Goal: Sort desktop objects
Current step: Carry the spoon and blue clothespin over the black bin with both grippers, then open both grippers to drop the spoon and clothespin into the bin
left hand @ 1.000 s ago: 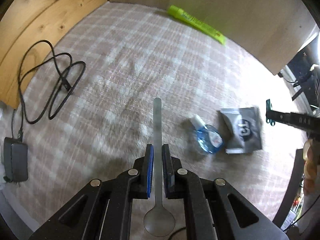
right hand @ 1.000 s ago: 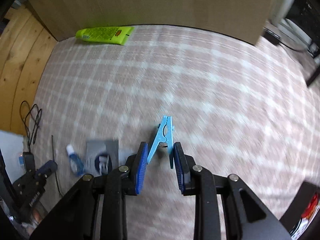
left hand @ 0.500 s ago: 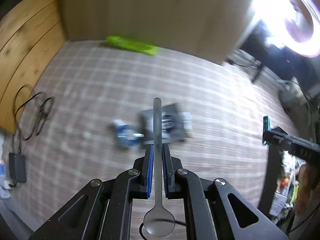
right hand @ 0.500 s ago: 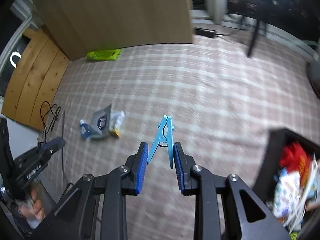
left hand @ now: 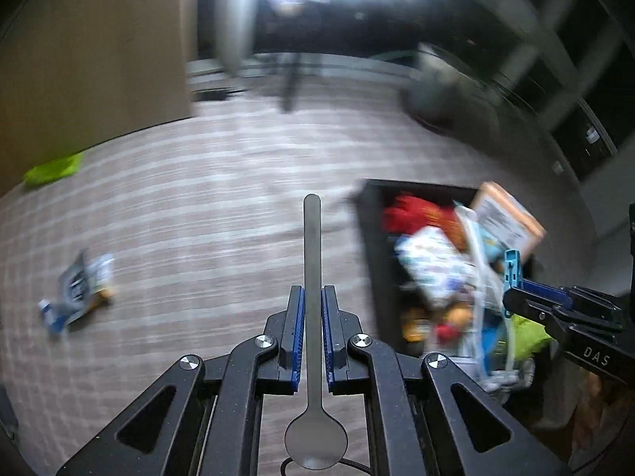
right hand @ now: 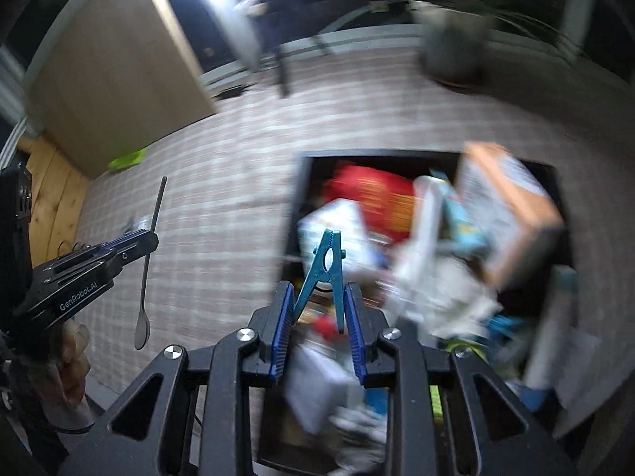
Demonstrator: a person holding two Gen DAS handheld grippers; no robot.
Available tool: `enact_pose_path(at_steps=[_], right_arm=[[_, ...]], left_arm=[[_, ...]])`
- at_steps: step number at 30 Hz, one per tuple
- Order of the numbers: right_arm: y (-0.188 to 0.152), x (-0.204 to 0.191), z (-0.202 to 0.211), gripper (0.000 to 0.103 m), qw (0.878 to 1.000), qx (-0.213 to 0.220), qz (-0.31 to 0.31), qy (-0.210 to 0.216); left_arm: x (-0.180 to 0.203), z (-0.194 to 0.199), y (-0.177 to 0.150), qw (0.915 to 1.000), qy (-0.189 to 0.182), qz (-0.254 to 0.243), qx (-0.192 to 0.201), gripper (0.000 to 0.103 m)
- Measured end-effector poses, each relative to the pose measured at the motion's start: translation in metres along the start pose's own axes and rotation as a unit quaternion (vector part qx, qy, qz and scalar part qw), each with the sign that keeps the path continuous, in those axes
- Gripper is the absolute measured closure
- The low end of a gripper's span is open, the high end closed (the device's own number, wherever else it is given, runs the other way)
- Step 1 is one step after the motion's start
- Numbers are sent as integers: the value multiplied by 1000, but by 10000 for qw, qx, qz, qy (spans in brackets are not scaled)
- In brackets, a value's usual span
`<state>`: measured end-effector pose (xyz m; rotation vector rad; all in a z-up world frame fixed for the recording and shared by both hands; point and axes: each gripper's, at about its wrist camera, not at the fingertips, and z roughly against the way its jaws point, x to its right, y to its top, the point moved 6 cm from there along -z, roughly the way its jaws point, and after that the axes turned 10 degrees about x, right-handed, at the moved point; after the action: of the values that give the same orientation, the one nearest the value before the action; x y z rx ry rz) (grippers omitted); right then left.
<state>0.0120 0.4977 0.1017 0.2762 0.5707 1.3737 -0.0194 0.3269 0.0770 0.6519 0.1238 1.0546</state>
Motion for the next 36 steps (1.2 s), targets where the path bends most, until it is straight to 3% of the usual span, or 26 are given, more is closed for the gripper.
enact_pose_path(at_steps=[5,12,24,25,27,36], right_arm=[[-10,56,19,77,9992,73,-288,-285],[-20,104,30,77,9973,109,-569,-450],[-18,126,38,75,9971,210,-616,-406],[-18,126,38,69,9971,176,-620,-407],[-15,127,38,60,9970,192,-628,-411],[-8,116,33,58,9986,184,-439,-231]], left_arm=[[69,-14,0,9987,-284,-414,-103,95],[132,-24,-1,9957,-524,-736,-189,95],[176,-31,-3,9935,-526,-990,-207,94],[178,-31,-3,9936,-510,-987,-220,92],[178,-32,-3,9940,-433,-974,-236,60],[162,-32,-3,9960,-163,-856,-170,60]])
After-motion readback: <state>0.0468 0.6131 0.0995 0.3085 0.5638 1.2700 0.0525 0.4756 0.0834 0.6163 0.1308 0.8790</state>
